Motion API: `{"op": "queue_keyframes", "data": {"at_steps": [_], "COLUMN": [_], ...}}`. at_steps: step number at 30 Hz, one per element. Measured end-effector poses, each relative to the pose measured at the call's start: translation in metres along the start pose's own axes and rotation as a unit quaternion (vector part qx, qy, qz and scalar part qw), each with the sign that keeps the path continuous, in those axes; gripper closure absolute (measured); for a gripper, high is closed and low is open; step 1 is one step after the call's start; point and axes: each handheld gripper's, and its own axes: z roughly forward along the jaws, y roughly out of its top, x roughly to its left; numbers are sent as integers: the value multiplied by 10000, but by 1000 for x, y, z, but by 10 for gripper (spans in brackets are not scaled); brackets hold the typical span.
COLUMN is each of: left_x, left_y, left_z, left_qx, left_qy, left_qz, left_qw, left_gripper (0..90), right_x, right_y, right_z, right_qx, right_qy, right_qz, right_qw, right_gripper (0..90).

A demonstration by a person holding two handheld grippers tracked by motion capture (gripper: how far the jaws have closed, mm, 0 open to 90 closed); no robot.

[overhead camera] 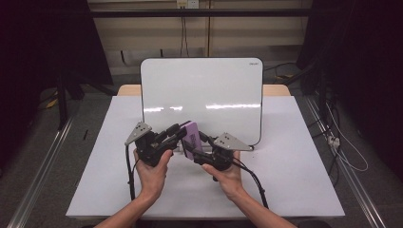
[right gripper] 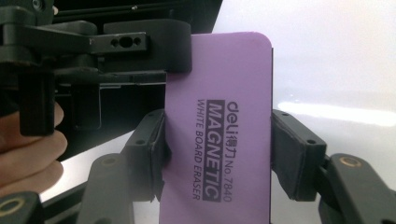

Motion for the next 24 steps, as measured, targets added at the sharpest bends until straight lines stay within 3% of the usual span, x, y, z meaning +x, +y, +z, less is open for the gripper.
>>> {"op": "queue_keyframes", "data": {"at_steps": [6,13,17,24], "left_x": [1,-1,-1,9], "left_y": [-5,-6,-3,3], "left_z": [2,1,0,-3], "left_qx": [14,39,108,197], "left_qy": [-54,-44,-101,144], "left_qz": [-118,-31,64,266], "left_qw": [9999,10000,9999,9993], "left_gripper": [583,639,655,668], "right_x": [0,1,1,-3], "right_y": [1,-1,1,2], "right_z": [0,1,1,-4], "right_qx": [-75,-66,-29,250], "right_qy": [-17,11,40,-48], "right_qz": [73,295,283,69], "right_qw": [9999,9995,9996,9997], "right_gripper": [416,414,405,216]}}
